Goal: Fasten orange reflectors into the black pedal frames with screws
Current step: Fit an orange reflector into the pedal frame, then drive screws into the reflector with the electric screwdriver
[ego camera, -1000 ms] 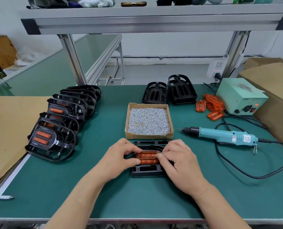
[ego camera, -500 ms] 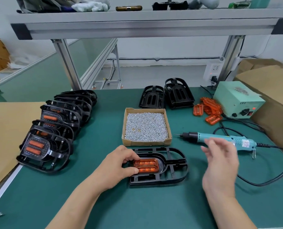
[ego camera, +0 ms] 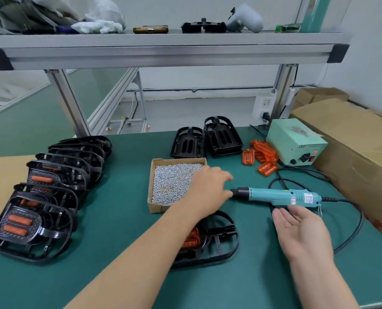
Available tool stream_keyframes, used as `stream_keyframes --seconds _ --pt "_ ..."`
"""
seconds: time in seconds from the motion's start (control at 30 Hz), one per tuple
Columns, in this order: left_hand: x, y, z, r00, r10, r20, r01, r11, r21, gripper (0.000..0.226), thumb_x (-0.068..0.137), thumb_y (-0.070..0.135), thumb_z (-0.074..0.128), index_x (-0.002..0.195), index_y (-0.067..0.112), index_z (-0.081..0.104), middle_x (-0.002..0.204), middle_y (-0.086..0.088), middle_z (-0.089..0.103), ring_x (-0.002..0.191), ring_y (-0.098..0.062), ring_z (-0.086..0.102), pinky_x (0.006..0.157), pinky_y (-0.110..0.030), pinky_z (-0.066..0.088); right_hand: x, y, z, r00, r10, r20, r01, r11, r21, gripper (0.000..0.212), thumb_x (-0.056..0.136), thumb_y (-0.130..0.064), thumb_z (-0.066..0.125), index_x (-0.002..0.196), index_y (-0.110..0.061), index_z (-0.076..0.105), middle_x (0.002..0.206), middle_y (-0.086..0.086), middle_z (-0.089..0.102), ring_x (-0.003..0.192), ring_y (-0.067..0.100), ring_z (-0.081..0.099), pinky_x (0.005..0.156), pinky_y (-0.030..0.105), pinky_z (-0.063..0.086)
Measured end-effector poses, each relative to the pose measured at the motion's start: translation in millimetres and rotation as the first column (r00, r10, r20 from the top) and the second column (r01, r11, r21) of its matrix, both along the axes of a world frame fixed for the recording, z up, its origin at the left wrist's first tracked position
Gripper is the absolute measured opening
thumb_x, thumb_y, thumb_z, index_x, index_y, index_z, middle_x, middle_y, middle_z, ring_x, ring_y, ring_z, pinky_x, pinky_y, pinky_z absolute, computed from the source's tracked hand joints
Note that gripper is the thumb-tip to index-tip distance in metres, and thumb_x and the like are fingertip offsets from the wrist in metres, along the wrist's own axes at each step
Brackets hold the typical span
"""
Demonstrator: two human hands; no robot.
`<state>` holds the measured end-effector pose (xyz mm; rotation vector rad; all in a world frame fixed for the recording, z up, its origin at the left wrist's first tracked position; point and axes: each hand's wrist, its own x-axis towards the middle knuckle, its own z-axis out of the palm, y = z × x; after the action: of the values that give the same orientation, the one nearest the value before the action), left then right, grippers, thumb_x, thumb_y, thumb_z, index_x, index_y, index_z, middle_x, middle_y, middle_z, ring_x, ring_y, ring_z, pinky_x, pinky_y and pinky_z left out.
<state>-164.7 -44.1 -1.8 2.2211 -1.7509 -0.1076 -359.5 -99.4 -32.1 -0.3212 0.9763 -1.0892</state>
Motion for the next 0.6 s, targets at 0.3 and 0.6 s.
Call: stream_keyframes --seconds 0.3,0.6 --pt "-38 -79 -28 0.955 -0.226 0.190 0.174 0.951 0.256 0.032 0.093 0.033 0.060 0.118 0.014 0.057 0.116 -0.009 0.055 0.108 -0.030 0.055 0.090 -0.042 0.034 -3 -3 -3 0.999 0.047 0.007 -0.047 0.999 0.027 0.012 0.102 0.003 0.045 0.102 0.009 0.055 0.123 0.029 0.052 0.117 0.036 0.053 0.112 0.043 0.042" --pt "-61 -37 -21 0.897 -0.184 0.402 0.346 0.858 -0.379 0.023 0.082 0.006 0.039 0.090 0.016 0.059 0.081 -0.001 0.054 0.074 -0.024 0.054 0.094 -0.039 0.041 12 -14 11 0.987 -0.039 0.155 0.038 0.999 0.015 0.018 0.097 -0.019 0.065 0.114 -0.015 0.061 0.116 0.004 0.063 0.100 0.016 0.063 0.099 0.033 0.049"
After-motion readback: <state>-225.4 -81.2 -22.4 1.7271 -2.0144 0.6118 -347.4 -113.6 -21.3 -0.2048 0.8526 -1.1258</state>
